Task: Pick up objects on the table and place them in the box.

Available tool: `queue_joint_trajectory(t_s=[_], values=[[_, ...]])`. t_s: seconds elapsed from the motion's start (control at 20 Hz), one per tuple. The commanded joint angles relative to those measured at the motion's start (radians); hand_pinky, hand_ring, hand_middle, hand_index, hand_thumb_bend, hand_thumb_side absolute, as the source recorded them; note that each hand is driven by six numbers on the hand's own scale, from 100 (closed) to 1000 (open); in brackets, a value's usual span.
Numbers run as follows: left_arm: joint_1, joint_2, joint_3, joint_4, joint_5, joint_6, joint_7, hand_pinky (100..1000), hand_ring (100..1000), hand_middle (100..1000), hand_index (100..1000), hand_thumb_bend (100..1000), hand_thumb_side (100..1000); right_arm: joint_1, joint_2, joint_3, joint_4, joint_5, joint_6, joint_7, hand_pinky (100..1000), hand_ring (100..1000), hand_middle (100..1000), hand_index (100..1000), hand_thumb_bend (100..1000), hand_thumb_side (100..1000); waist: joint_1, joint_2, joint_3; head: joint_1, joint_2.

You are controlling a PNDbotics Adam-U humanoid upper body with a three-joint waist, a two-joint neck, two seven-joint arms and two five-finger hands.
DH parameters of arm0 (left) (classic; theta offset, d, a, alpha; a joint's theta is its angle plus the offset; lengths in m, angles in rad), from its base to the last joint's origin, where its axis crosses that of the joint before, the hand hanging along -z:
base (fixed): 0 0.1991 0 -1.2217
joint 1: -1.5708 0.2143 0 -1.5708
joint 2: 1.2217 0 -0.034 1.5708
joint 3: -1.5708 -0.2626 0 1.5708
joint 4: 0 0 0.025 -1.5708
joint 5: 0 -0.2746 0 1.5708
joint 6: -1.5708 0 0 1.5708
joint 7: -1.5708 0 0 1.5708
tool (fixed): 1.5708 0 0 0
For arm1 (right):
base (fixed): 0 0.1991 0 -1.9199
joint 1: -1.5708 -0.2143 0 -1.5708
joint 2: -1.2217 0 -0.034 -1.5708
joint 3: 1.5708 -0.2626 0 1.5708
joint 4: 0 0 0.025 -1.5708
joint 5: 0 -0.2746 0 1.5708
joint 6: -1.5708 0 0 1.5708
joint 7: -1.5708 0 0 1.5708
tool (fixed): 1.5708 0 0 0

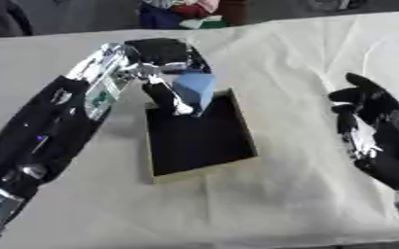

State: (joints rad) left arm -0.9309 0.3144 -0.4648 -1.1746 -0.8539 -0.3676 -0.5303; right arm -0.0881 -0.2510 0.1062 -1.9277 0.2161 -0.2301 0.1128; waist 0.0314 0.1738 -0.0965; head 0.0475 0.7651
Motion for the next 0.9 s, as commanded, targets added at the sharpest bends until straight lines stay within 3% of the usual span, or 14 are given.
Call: queue_joint_trajectory(t_s=[0.05,0.2,0.3,0.4,0.5,0.55,0.75,0.9], values=[[-0.007,-0.001,-0.002,0.005,0.005,-0.022,-0.011,832,769,716,877,421,529,-0.012,-0.007,0.003,-0.016,-0.002,-0.002,0.007,742,802,710,941,100,526,-0.002,-0.01,-0.001,0.004,-0.004],[0.0,0.006,-0.004,0.0,0.012,-0.029,-0.01,843,795,764,907,530,548,-0.013,-0.006,0.005,-0.015,-0.002,-0.005,0.015,742,803,709,931,100,524,-0.002,-0.009,0.002,0.003,-0.005],[0.001,0.017,-0.003,-0.022,0.005,-0.025,-0.001,857,812,794,931,690,590,-0.014,-0.006,0.005,-0.015,-0.003,-0.007,0.017,742,803,709,927,100,525,-0.002,-0.009,0.004,0.002,-0.005],[0.003,0.037,0.005,-0.068,-0.023,-0.008,0.019,866,820,811,939,743,635,-0.013,-0.007,0.002,-0.014,-0.004,-0.005,0.014,741,803,709,935,100,524,-0.003,-0.01,0.007,0.001,-0.006],[0.009,0.063,0.024,-0.125,-0.044,0.022,0.05,872,823,818,944,735,670,-0.011,-0.006,-0.001,-0.014,-0.004,-0.002,0.009,741,803,708,934,100,524,-0.004,-0.01,0.011,0.001,-0.006],[0.017,0.077,0.041,-0.161,-0.047,0.043,0.072,863,808,803,941,643,700,-0.01,-0.006,-0.002,-0.013,-0.003,-0.002,0.007,741,803,708,934,100,524,-0.005,-0.01,0.014,0.002,-0.006],[0.076,0.107,0.123,-0.317,-0.004,0.155,0.174,841,781,774,921,549,755,-0.01,-0.004,-0.005,-0.011,-0.001,0.0,0.002,740,802,707,934,100,525,-0.006,-0.008,0.032,0.015,-0.014],[0.136,0.11,0.171,-0.427,0.048,0.218,0.228,831,771,762,913,536,773,-0.012,-0.003,-0.006,-0.012,0.001,0.0,0.0,740,802,707,934,100,526,-0.009,-0.003,0.045,0.027,-0.022]])
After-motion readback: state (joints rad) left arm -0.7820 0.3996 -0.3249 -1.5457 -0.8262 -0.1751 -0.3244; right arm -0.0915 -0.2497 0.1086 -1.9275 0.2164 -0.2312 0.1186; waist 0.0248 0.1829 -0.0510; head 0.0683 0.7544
